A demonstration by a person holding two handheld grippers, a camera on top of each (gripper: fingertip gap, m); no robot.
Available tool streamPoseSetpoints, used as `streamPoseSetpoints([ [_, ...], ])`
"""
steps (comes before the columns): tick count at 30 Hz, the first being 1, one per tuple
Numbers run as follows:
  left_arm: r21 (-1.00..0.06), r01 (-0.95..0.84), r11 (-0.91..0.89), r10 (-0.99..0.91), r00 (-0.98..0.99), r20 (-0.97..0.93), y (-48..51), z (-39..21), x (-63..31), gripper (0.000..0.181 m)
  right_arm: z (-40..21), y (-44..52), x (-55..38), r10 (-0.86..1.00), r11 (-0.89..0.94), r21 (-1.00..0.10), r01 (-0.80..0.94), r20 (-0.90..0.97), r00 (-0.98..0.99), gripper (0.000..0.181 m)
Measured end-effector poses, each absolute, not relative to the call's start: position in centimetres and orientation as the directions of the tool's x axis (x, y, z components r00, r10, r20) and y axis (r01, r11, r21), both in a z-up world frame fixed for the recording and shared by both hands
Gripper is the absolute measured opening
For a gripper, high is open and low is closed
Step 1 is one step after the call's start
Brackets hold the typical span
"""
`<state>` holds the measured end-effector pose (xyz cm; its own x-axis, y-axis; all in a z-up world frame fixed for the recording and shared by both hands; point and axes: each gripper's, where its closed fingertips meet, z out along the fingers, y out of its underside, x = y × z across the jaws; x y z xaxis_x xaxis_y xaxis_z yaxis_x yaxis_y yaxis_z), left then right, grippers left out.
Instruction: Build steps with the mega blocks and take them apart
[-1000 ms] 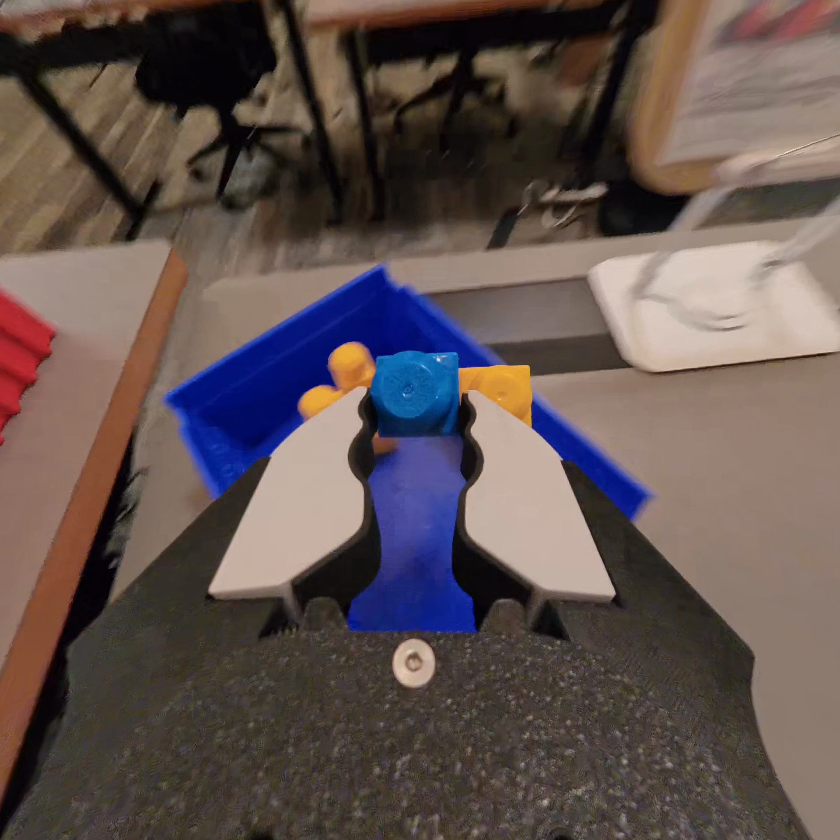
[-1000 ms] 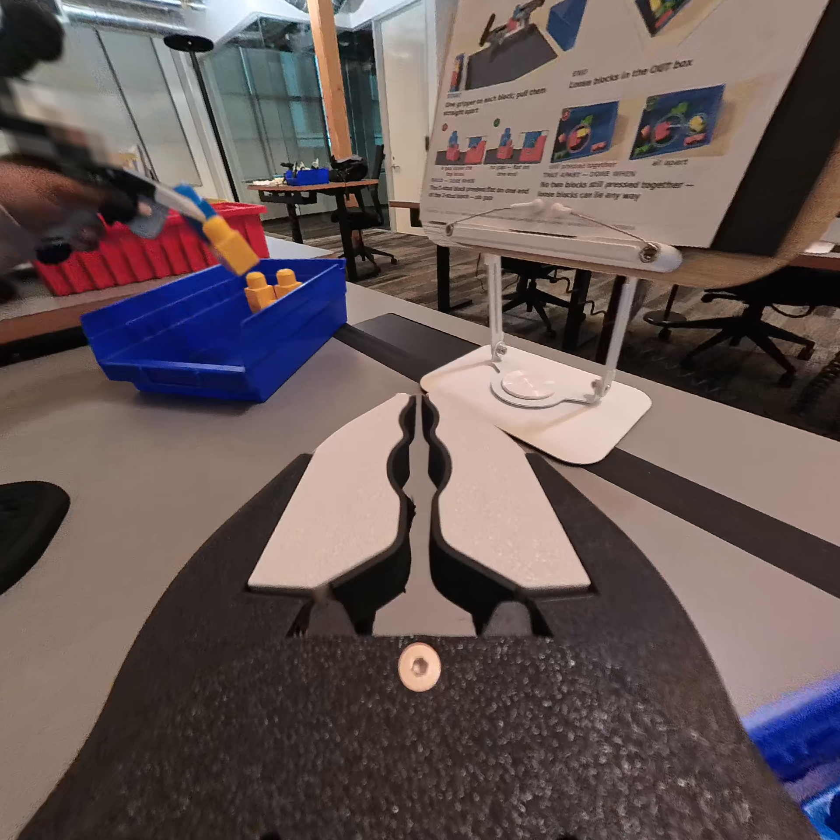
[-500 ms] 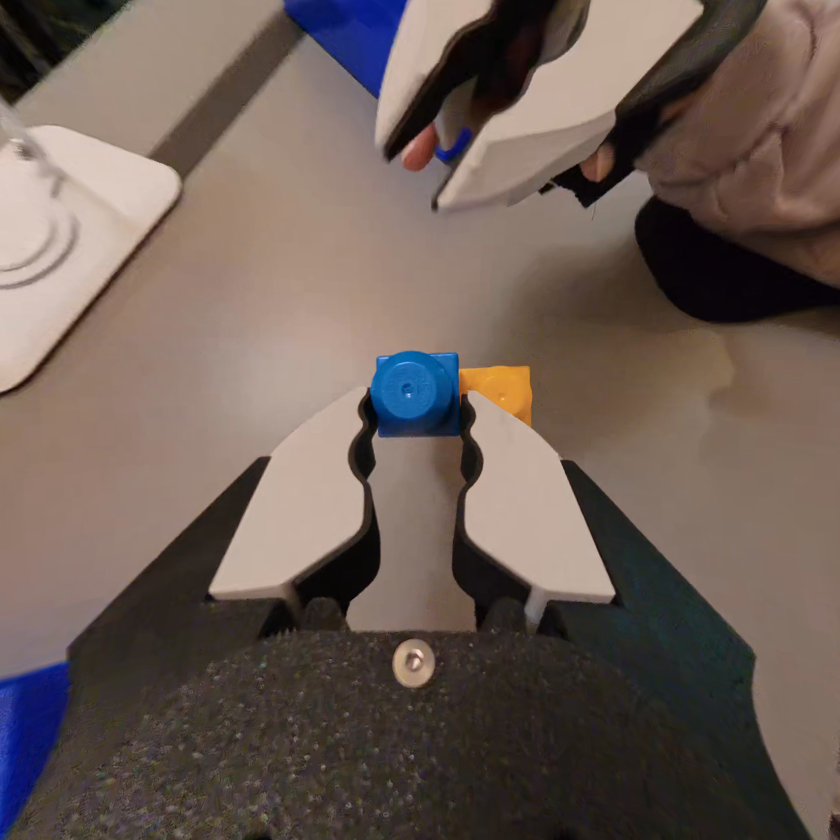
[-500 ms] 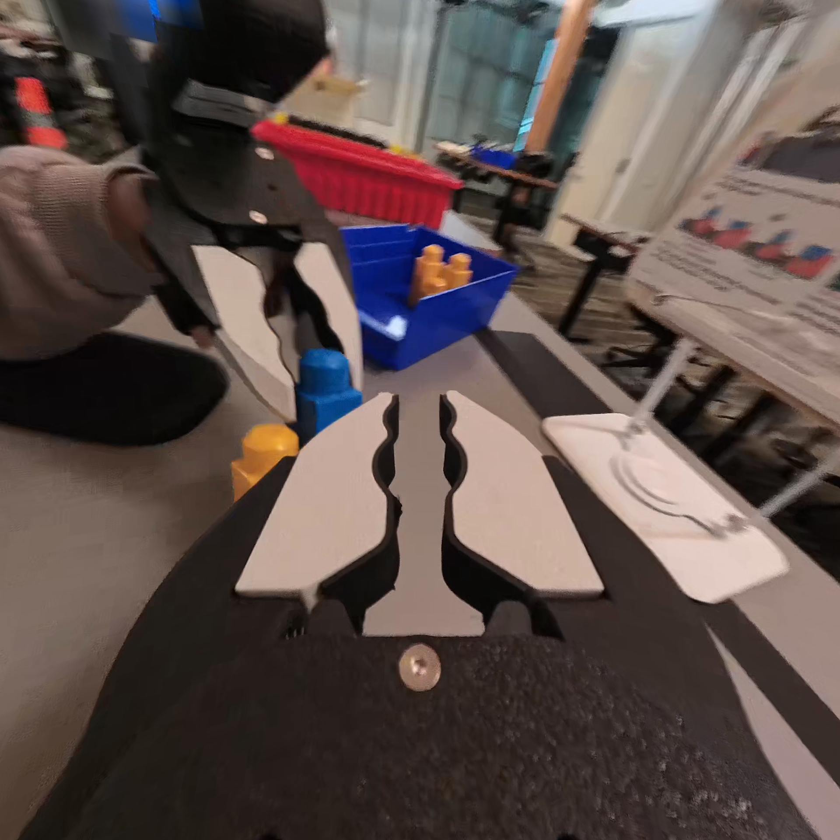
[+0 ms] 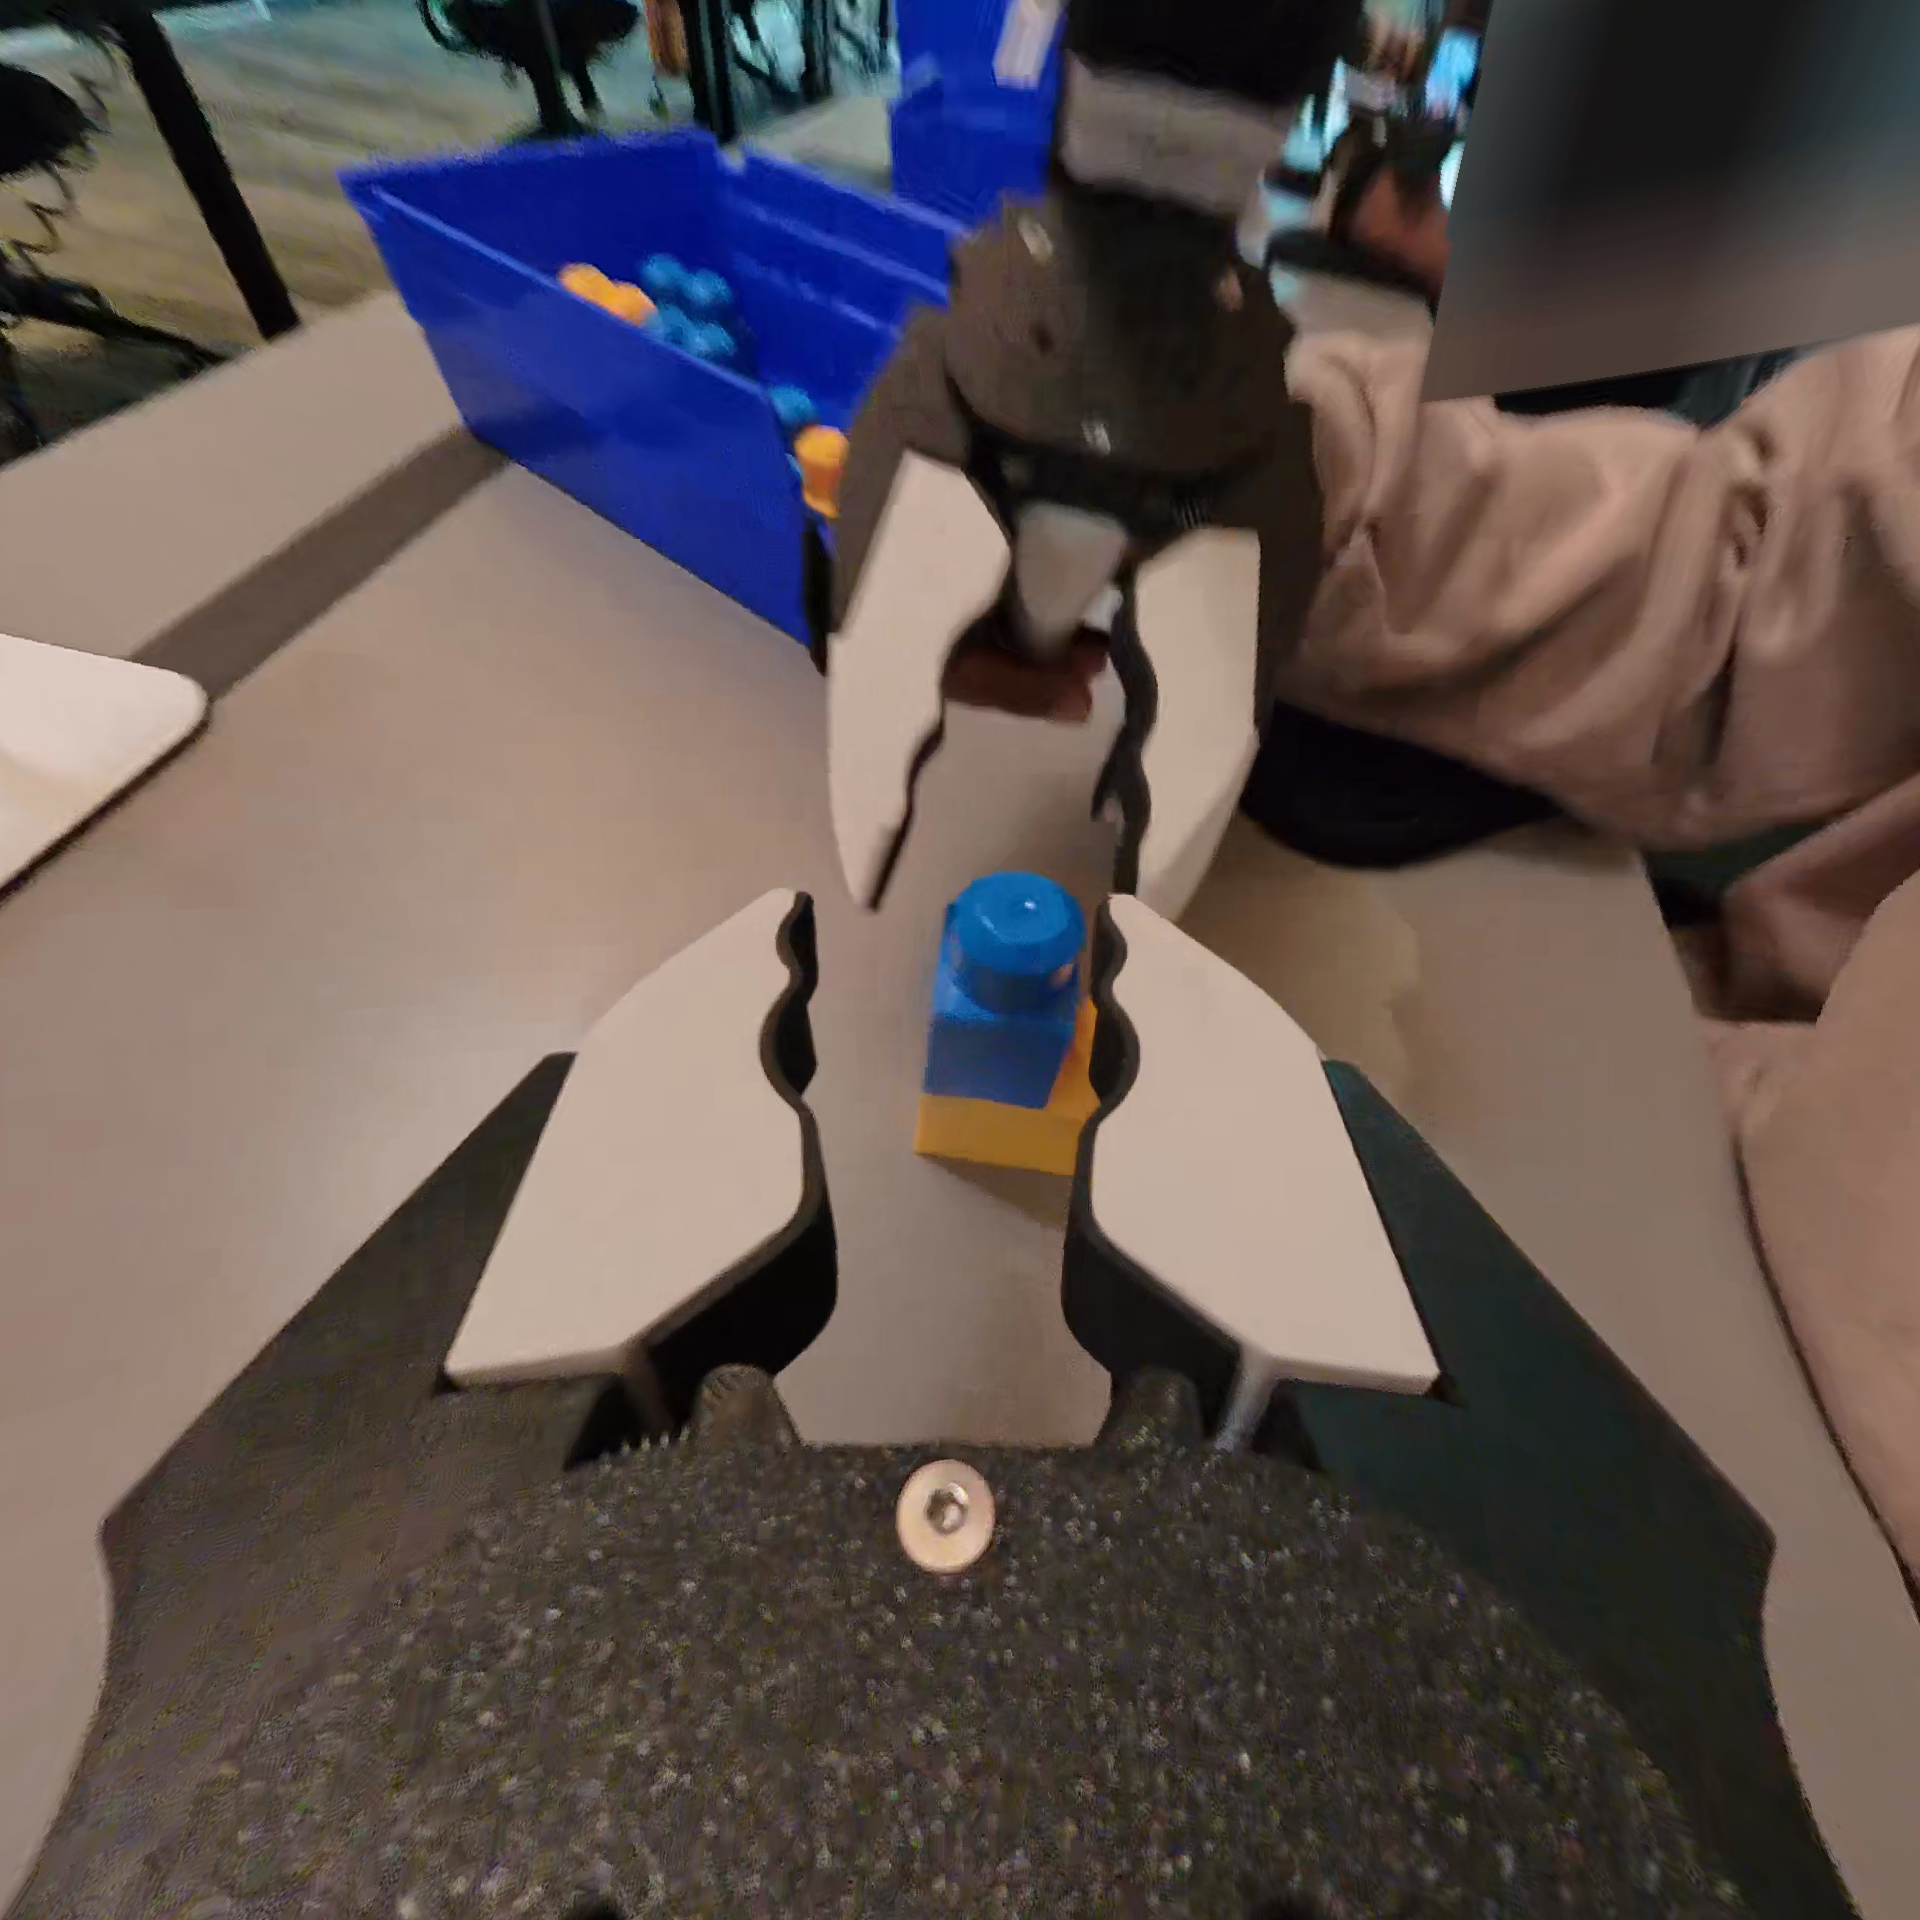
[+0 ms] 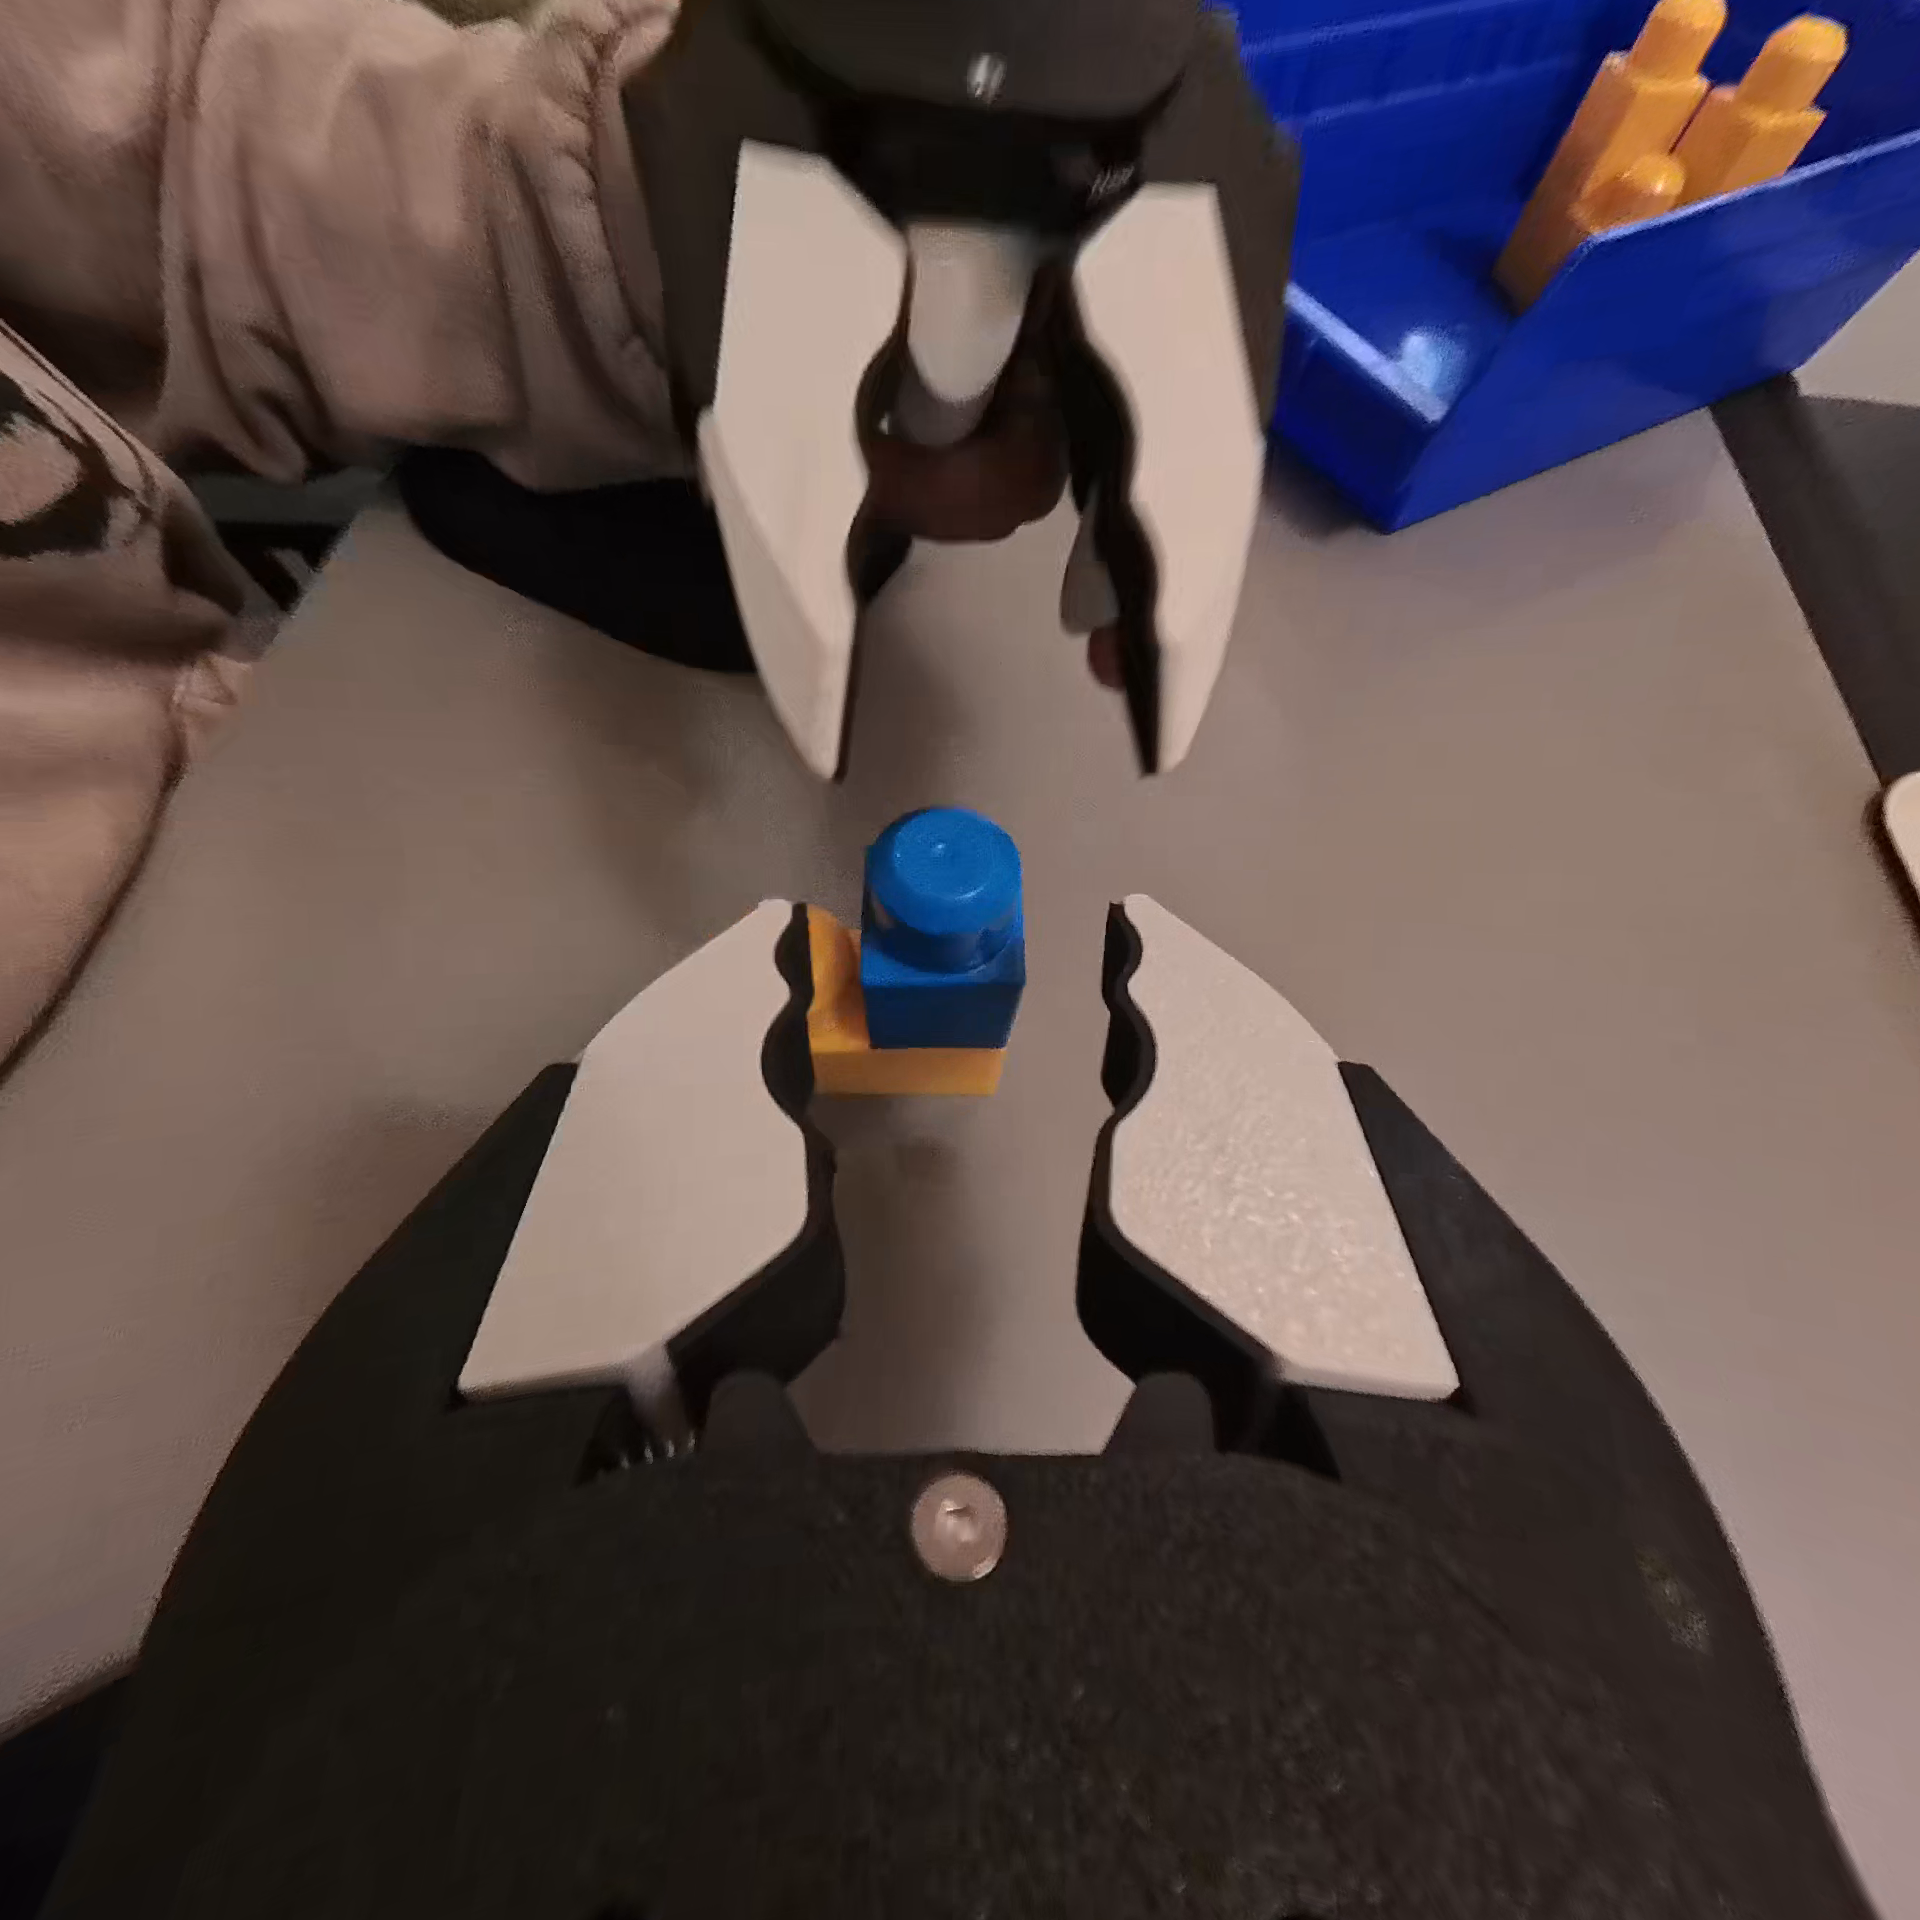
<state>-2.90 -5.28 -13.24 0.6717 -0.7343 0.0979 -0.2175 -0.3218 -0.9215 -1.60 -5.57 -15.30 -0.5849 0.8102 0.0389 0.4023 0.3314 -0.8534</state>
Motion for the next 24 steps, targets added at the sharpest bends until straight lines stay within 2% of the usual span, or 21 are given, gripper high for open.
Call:
streamPoseSetpoints([
  [3, -0.952, -0.124, -0.279, -0.684, 0.722, 0.106, -4.6, -12.2, -5.2, 0.048, -17.5, -6.1, -2.9, 0.817, 0.409, -0.791, 0.456, 0.095, -0.569, 0.049],
  [4, -0.96, -0.101, -0.262, -0.676, 0.729, 0.107, -4.6, -11.9, -5.7, 0.048, -17.8, -6.3, -3.2, 0.814, 0.423, -0.783, 0.456, 0.107, -0.572, 0.036],
  [7, -0.973, 0.002, -0.232, -0.673, 0.721, 0.162, -4.6, -11.0, -6.4, 0.047, -16.6, -6.2, -4.0, 0.825, 0.401, -0.828, 0.393, 0.14, -0.547, 0.036],
  [10, -0.969, 0.114, -0.218, -0.682, 0.693, 0.235, -4.7, -9.8, -6.8, 0.049, -12.8, -5.6, -4.2, 0.853, 0.296, -0.926, 0.234, 0.145, -0.502, 0.036],
  [13, -0.953, 0.217, -0.21, -0.739, 0.603, 0.3, -5.4, -8.4, -5.9, 0.051, -8.4, -5.1, -3.2, 0.862, 0.177, -0.984, 0.031, 0.139, -0.488, 0.036],
  [16, -0.929, 0.283, -0.237, -0.793, 0.496, 0.353, -6.3, -7.3, -4.1, 0.053, -4.6, -5.2, -1.4, 0.841, 0.043, -0.988, -0.149, 0.116, -0.528, 0.036],
  [21, -0.86, 0.361, -0.362, -0.842, 0.268, 0.467, -7.7, -6.4, -0.2, 0.058, -1.9, -6.4, 0.3, 0.801, -0.018, -0.962, -0.272, 0.149, -0.58, 0.036],
  [24, -0.796, 0.416, -0.439, -0.828, 0.157, 0.538, -7.9, -6.1, 0.8, 0.055, -1.1, -7.4, 0.9, 0.77, -0.04, -0.953, -0.301, 0.163, -0.618, 0.036],
])
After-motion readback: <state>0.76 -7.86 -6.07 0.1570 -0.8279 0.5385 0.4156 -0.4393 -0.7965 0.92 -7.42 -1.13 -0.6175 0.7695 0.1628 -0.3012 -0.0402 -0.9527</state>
